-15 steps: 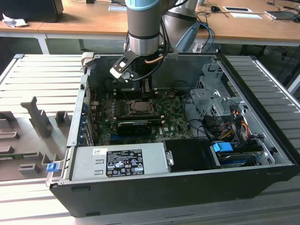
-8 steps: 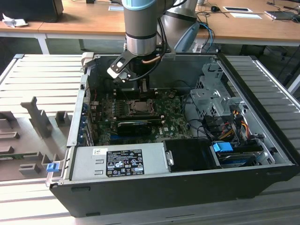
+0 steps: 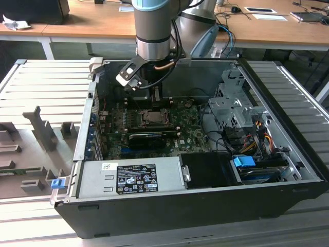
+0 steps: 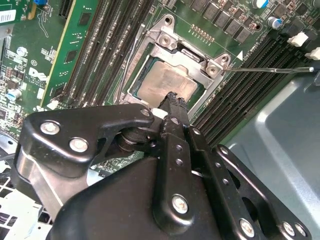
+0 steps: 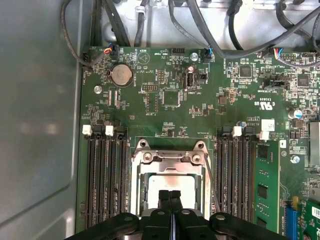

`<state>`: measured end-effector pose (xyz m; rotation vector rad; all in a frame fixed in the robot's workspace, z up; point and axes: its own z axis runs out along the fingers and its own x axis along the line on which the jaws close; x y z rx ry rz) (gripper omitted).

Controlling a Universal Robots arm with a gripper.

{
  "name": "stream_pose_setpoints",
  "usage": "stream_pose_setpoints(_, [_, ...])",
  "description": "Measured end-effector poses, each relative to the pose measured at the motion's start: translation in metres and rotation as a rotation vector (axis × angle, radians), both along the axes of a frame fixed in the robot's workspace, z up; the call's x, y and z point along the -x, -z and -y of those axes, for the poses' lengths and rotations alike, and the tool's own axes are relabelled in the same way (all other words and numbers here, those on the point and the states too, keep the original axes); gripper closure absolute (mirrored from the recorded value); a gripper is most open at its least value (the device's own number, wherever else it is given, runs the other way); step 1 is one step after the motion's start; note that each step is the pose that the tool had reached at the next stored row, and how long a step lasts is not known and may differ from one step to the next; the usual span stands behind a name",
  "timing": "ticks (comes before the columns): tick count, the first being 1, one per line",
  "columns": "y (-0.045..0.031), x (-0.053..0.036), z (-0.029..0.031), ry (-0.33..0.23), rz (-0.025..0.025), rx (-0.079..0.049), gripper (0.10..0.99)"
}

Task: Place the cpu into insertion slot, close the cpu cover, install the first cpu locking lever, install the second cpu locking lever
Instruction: 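Install the first cpu locking lever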

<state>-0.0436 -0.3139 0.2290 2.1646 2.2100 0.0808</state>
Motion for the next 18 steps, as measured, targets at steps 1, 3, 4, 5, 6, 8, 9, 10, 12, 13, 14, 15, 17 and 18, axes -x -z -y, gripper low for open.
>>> stream_pose_setpoints(1, [0.0000,0.0001,0.0000,0.000,0.0000,0.000,0.980])
stream_pose_setpoints(3, [-0.0015,0.0001,0.0001,0.000,0.0000,0.000,0.980])
stream_pose_setpoints(4, [-0.0019,0.0001,0.0000,0.000,0.0000,0.000,0.980])
stream_pose_setpoints(5, [-0.0025,0.0001,0.0000,0.000,0.0000,0.000,0.980])
stream_pose_setpoints(6, [-0.0029,0.0001,0.0000,0.000,0.0000,0.000,0.980])
stream_pose_setpoints(8, [-0.0041,0.0000,0.0000,0.000,0.0001,0.000,0.980])
stream_pose_setpoints(9, [-0.0044,0.0001,0.0000,0.000,0.0001,0.000,0.980])
stream_pose_setpoints(10, [-0.0047,0.0001,0.0000,0.000,0.0001,0.000,0.980])
stream_pose_setpoints(12, [-0.0053,0.0001,0.0000,0.000,-0.0001,0.000,0.980])
stream_pose_setpoints(13, [-0.0062,0.0001,0.0000,0.000,0.0000,0.000,0.980])
stream_pose_setpoints(14, [-0.0066,0.0001,0.0000,0.000,0.0000,0.000,0.980])
stream_pose_setpoints(15, [-0.0073,0.0001,0.0000,0.000,0.0000,0.000,0.980])
stream_pose_setpoints(17, [-0.0082,0.0001,0.0000,0.000,0.0000,0.000,0.980])
stream_pose_setpoints(18, [-0.0086,0.0001,0.0000,0.000,0.0000,0.000,0.980])
